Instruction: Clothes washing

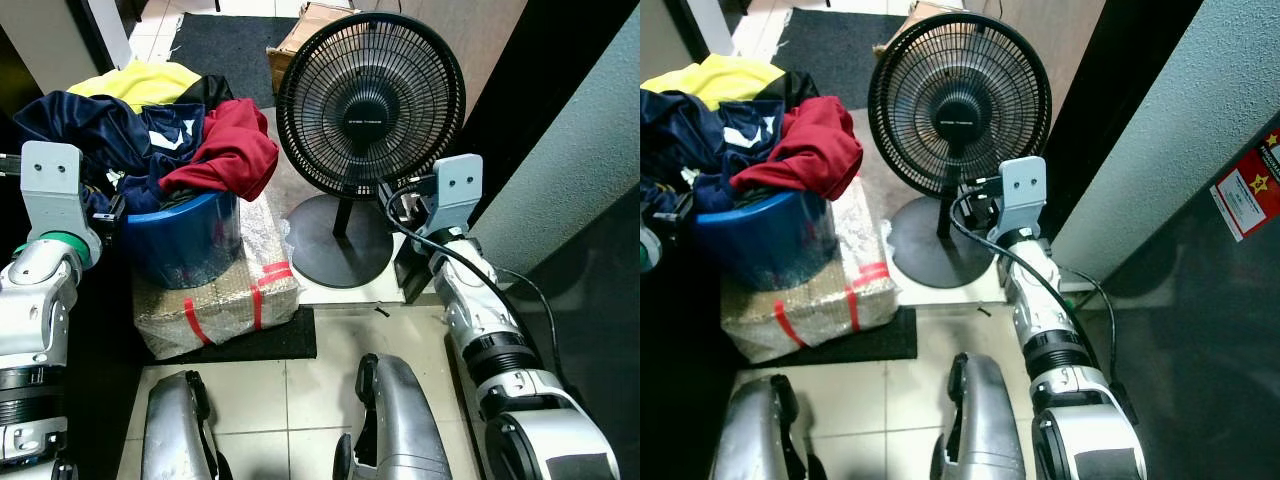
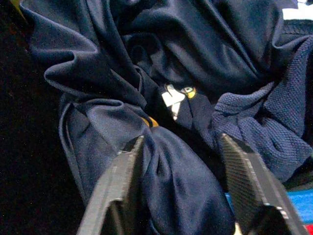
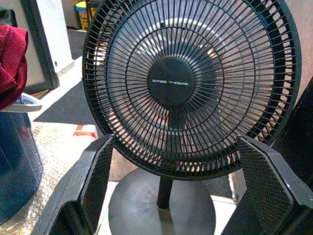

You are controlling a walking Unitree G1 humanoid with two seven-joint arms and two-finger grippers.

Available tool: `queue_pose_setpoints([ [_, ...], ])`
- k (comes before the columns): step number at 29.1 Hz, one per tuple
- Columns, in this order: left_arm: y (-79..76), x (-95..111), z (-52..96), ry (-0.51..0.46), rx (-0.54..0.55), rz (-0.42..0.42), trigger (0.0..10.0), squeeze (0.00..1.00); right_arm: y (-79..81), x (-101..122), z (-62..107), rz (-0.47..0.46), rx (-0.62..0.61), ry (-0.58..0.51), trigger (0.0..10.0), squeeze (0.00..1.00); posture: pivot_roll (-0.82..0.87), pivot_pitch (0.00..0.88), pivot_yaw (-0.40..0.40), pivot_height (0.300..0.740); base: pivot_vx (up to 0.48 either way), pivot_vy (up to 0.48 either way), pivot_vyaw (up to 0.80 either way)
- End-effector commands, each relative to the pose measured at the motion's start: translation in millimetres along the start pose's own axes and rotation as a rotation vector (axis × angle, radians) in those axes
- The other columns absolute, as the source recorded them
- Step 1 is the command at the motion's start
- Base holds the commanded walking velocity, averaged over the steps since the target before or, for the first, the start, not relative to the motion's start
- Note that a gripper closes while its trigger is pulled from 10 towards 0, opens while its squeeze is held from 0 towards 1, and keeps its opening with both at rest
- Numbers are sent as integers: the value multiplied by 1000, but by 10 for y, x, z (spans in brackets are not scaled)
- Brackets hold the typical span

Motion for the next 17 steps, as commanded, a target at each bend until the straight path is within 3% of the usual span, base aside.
queue_pose_setpoints([
  [1, 8, -272, 39, 108, 0, -5, 4941, 0, -33, -86, 44, -15, -18, 20, 10000, 0, 75, 152, -44, 495, 0, 0, 0],
  [2, 8, -272, 39, 108, 0, -5, 4941, 0, -33, -86, 44, -15, -18, 20, 10000, 0, 75, 152, -44, 495, 0, 0, 0],
  [3, 10, -266, 41, 103, 1, -2, 3725, 0, -27, -89, 42, -16, -17, 21, 10000, 0, 79, 151, -46, 495, 0, 0, 0],
  [5, 9, -263, 40, 101, 1, 0, 3725, 0, -24, -91, 42, -17, -17, 21, 10000, 0, 79, 151, -46, 495, 0, 0, 0],
  [6, 7, -252, 42, 93, 3, 0, 0, 0, -14, -94, 40, -18, -15, 21, 10000, 0, 78, 150, -45, 495, 0, 0, 0],
  [17, -48, -84, 49, 7, -4, -25, 0, 0, -33, -73, 40, -14, -16, 15, 10000, 0, 71, 138, -47, 495, 0, 0, 0],
])
Point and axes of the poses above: a point about 5 cm out from each wrist's last joint towards the gripper, its own z axis pointing back from the gripper into the wrist, its own x axis along the axis of the wrist's last joint, y = z × x, the point moved 3 cm from there along -z, pointing out of the wrist towards the gripper, and after that the axes turned 12 degrees about -z, right-handed, at the moved point
